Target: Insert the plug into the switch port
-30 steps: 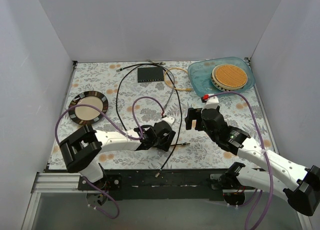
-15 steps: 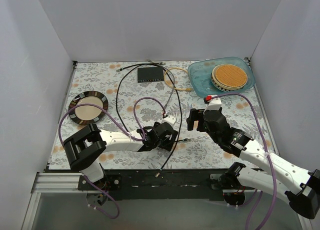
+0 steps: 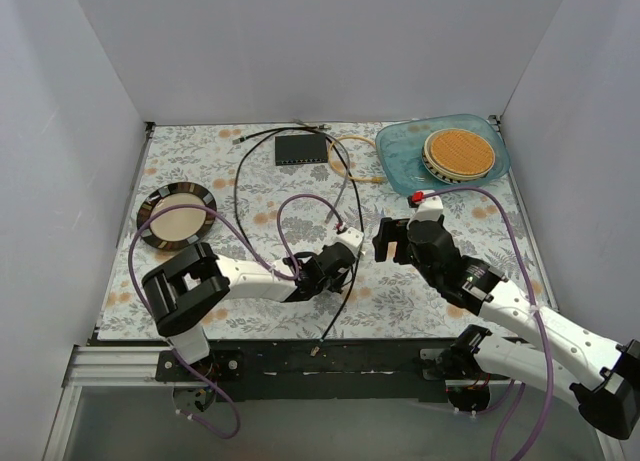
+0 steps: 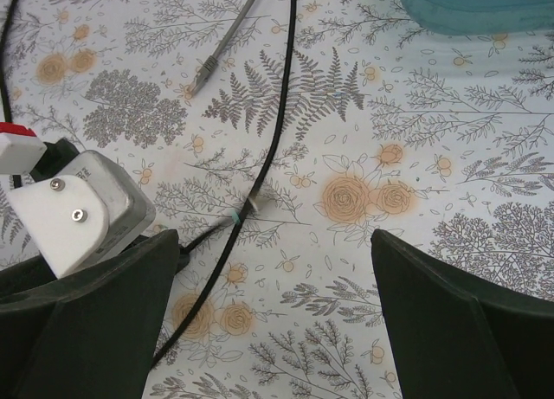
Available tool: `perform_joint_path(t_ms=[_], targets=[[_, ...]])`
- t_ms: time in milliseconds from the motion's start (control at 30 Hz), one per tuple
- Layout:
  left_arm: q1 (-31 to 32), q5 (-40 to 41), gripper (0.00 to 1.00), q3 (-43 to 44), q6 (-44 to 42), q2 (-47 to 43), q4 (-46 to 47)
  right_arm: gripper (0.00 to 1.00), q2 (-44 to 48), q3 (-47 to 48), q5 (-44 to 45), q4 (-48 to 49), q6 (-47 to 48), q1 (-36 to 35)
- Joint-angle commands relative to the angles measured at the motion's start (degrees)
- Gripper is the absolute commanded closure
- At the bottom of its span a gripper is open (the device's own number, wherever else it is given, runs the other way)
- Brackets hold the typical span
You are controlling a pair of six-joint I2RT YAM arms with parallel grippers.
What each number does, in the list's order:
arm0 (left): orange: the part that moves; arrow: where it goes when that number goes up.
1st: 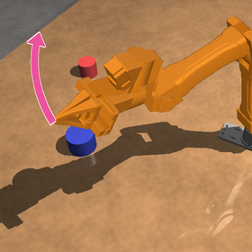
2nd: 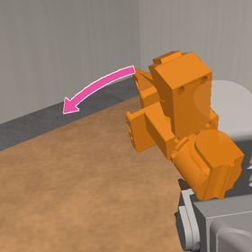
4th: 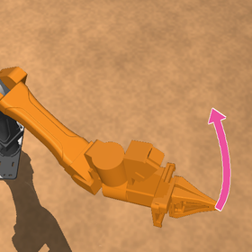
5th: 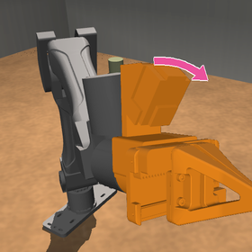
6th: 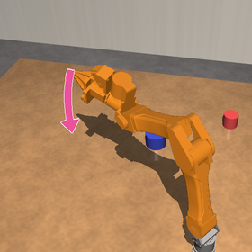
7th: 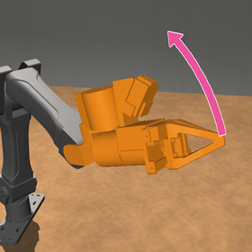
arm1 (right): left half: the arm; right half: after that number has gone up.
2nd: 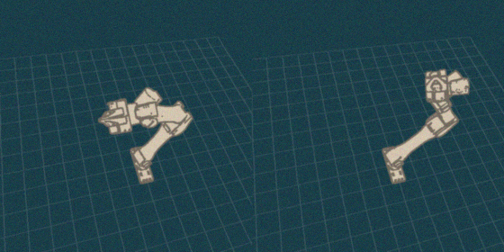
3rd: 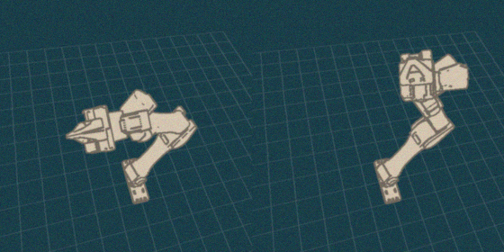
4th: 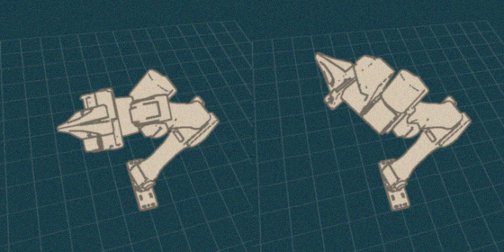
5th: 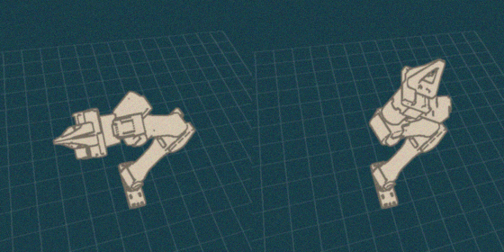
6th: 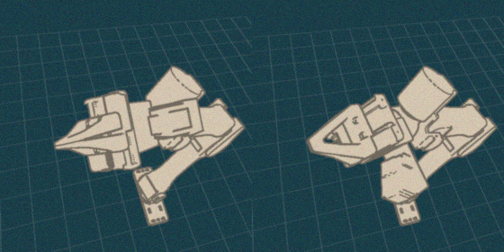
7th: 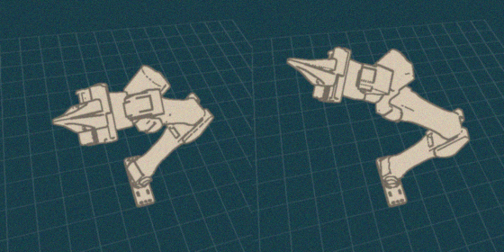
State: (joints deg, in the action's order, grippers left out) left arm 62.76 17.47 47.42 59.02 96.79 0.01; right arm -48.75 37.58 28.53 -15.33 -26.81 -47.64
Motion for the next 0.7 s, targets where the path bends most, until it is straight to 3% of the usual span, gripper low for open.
perform_joint_path(t_ms=[0, 167, 433, 667], targets=[[0.34, -2.45, 1.0, -1.19, -1.55, 4.1, -0.8, 0.01, 1.82, -0.67, 0.29, 1.8, -0.79, 0.35], [-1.41, 0.81, 1.0, 1.62, -1.28, 2.7, -2.55, 0.01, 4.27, -0.76, 0.38, 1.62, -0.97, 0.53], [-7.48, -0.16, 1.0, 15.67, -4.26, -10.46, -7.57, 0.01, 9.37, -0.05, 0.12, 1.53, -0.62, 0.53], [-7.74, -7.53, 1.0, 29.74, -6.91, -19.08, -5.65, 0.02, 12.36, -0.05, -3.92, 4.52, 1.49, 0.62]])
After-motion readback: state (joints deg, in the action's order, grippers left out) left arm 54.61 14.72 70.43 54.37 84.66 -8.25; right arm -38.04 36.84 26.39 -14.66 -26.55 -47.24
